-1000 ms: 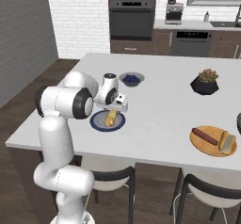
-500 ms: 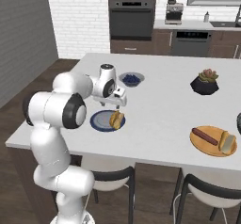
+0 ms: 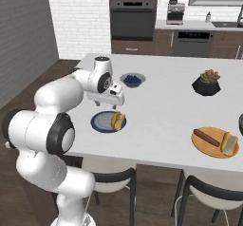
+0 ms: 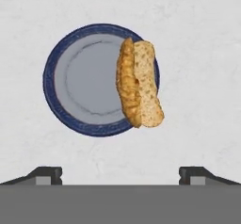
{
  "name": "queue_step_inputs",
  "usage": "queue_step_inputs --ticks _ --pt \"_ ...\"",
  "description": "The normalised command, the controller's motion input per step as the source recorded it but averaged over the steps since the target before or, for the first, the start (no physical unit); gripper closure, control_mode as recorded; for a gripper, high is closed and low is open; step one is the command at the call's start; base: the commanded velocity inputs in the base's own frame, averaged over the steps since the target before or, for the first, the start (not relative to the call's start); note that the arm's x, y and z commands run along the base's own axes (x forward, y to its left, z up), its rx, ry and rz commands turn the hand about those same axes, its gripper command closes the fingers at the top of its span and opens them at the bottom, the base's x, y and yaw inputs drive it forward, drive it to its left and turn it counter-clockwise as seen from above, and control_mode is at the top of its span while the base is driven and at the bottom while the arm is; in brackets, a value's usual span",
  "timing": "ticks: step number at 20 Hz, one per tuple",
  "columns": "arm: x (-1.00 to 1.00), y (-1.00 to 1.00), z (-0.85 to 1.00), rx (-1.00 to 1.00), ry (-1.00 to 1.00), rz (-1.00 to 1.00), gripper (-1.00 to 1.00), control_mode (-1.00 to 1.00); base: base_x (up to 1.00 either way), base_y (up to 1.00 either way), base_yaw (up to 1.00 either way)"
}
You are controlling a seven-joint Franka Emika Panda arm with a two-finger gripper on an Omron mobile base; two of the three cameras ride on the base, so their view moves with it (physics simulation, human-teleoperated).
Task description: Place one bun and one sausage from the bowl on each plate.
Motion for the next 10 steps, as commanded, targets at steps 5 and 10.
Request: queue_step_inputs --ticks 5,10 --pt "-0.48 0.0 0.39 0.0 0.12 0.0 -1.0 -1.0 0.0 0.0 0.0" --pt "-0.56 0.0 0.38 0.0 0.1 0.0 -1.0 -1.0 0.0 0.0 0.0"
